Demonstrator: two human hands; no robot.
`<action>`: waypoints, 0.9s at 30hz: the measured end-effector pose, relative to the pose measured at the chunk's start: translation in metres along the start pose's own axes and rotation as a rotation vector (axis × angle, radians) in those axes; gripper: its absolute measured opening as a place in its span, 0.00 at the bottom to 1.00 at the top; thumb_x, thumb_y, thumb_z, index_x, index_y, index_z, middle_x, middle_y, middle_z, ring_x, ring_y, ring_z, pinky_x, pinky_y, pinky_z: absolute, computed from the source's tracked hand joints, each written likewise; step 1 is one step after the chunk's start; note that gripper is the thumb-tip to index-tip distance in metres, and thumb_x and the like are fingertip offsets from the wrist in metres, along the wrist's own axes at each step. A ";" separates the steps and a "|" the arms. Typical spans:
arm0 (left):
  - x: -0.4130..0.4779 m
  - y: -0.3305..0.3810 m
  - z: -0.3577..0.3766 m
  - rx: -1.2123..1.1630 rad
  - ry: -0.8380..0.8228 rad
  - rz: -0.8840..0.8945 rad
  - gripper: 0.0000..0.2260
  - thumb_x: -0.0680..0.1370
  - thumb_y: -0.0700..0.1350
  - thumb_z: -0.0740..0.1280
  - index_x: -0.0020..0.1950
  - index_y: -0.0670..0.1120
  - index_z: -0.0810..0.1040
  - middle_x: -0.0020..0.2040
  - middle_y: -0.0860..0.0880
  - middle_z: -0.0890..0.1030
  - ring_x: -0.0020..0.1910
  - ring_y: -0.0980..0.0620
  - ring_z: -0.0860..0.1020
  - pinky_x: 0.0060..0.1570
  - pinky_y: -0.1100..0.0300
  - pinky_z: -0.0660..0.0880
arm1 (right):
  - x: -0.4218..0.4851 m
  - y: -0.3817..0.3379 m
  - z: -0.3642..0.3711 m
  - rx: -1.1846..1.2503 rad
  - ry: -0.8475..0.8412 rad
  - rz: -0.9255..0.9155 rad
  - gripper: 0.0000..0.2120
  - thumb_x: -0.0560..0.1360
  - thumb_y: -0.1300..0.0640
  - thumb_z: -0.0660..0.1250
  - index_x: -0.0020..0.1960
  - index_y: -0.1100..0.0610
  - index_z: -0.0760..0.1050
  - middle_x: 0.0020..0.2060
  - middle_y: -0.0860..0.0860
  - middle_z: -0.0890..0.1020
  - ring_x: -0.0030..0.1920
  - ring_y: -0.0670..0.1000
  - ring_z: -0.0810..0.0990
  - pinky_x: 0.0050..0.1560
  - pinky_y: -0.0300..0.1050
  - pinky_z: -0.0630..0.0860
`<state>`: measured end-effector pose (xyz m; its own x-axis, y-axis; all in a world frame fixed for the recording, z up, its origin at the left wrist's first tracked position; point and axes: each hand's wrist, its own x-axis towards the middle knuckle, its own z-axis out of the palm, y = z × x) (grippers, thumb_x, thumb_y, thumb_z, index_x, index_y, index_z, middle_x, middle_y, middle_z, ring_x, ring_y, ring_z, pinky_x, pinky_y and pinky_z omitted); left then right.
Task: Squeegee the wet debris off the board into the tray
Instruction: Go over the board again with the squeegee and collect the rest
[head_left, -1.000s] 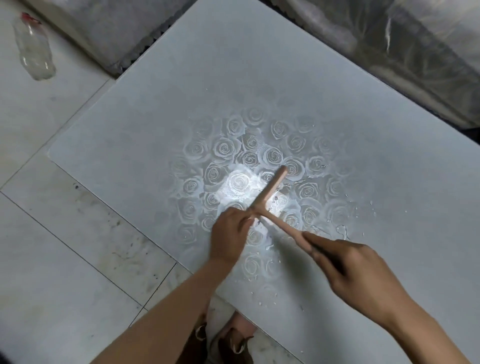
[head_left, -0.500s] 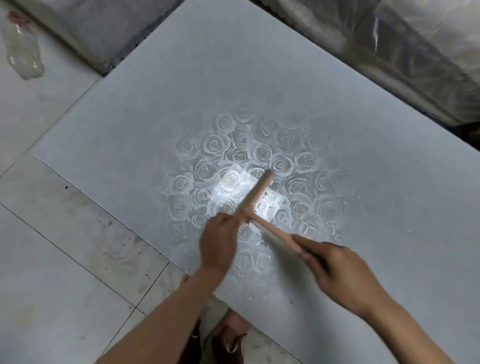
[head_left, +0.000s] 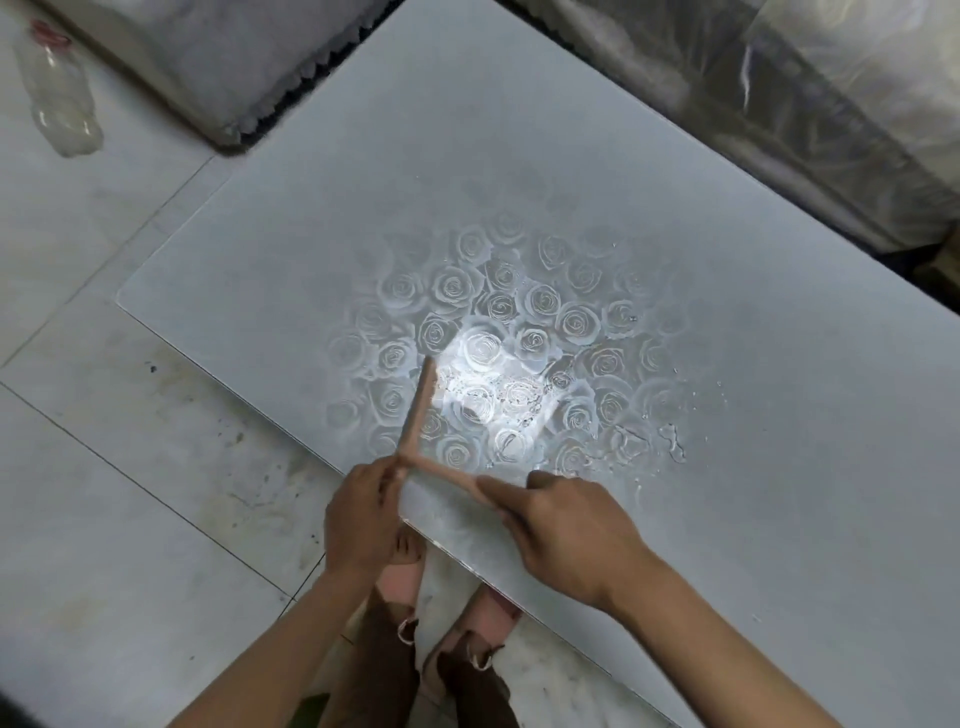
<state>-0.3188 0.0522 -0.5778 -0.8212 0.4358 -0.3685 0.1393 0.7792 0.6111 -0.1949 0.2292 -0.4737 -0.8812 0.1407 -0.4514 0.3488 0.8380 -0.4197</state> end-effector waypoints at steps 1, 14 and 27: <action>-0.001 -0.004 0.000 0.015 -0.005 -0.007 0.09 0.79 0.43 0.65 0.57 0.45 0.81 0.45 0.47 0.80 0.44 0.46 0.79 0.43 0.54 0.75 | 0.004 -0.002 0.003 -0.003 -0.018 0.008 0.21 0.78 0.51 0.55 0.70 0.40 0.61 0.43 0.54 0.76 0.45 0.61 0.78 0.40 0.47 0.70; -0.037 0.090 0.092 -0.061 -0.189 -0.016 0.11 0.80 0.46 0.63 0.60 0.51 0.80 0.48 0.48 0.80 0.48 0.49 0.78 0.44 0.61 0.69 | -0.082 0.090 -0.048 -0.203 -0.031 0.051 0.20 0.79 0.40 0.43 0.69 0.34 0.60 0.33 0.46 0.68 0.38 0.53 0.77 0.36 0.47 0.72; -0.082 0.064 0.116 -0.024 0.106 -0.260 0.10 0.79 0.46 0.65 0.58 0.49 0.82 0.48 0.44 0.82 0.49 0.44 0.78 0.41 0.60 0.63 | -0.040 0.113 -0.024 -0.174 -0.199 -0.201 0.18 0.79 0.49 0.56 0.68 0.38 0.67 0.53 0.51 0.81 0.54 0.56 0.78 0.46 0.47 0.72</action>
<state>-0.1786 0.1185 -0.5893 -0.8812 0.1717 -0.4404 -0.0959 0.8473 0.5223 -0.1276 0.3303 -0.4841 -0.8411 -0.1281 -0.5254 0.0992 0.9185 -0.3828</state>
